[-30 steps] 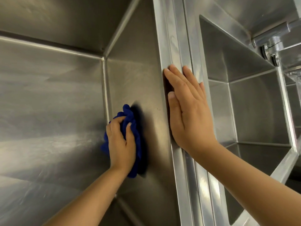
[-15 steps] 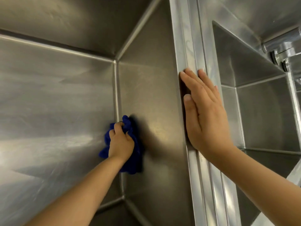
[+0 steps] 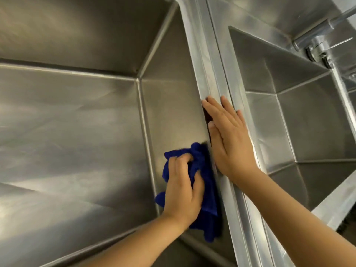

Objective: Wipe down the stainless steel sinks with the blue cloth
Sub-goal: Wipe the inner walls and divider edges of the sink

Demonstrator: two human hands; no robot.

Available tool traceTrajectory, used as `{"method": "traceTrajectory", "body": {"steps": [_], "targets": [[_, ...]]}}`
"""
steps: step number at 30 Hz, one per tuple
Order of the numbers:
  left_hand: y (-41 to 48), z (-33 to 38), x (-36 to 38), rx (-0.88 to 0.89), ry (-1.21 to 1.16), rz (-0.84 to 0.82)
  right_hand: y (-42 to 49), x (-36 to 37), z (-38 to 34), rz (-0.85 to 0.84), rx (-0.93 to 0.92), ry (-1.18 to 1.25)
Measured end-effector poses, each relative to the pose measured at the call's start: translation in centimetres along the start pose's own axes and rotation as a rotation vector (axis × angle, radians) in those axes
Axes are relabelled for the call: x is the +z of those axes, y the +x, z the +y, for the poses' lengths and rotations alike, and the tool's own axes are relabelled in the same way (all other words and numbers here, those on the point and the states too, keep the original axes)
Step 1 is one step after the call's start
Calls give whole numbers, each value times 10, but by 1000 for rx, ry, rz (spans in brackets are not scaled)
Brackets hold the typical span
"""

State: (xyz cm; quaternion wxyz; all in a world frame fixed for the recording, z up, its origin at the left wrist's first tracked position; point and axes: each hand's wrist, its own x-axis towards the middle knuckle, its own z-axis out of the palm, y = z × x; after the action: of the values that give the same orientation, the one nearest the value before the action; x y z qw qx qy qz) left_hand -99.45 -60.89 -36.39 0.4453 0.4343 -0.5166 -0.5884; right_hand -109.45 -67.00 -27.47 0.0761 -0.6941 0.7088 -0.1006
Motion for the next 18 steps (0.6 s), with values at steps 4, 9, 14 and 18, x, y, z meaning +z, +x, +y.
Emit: {"method": "traceTrajectory", "body": {"steps": [4,9,14,18], "targets": [[10,-43,-4,-242,42,33,3,3,-3,17,11,-21],[-10,-21,-4,-155,30,-21,1,4,-3,25,5,-57],[-13,-31,-2,-47,72,-44,-1,4,-4,32,16,-31],[-4,-73,-6,-134,144,-35,0,5,-3,36,-3,-34]]}}
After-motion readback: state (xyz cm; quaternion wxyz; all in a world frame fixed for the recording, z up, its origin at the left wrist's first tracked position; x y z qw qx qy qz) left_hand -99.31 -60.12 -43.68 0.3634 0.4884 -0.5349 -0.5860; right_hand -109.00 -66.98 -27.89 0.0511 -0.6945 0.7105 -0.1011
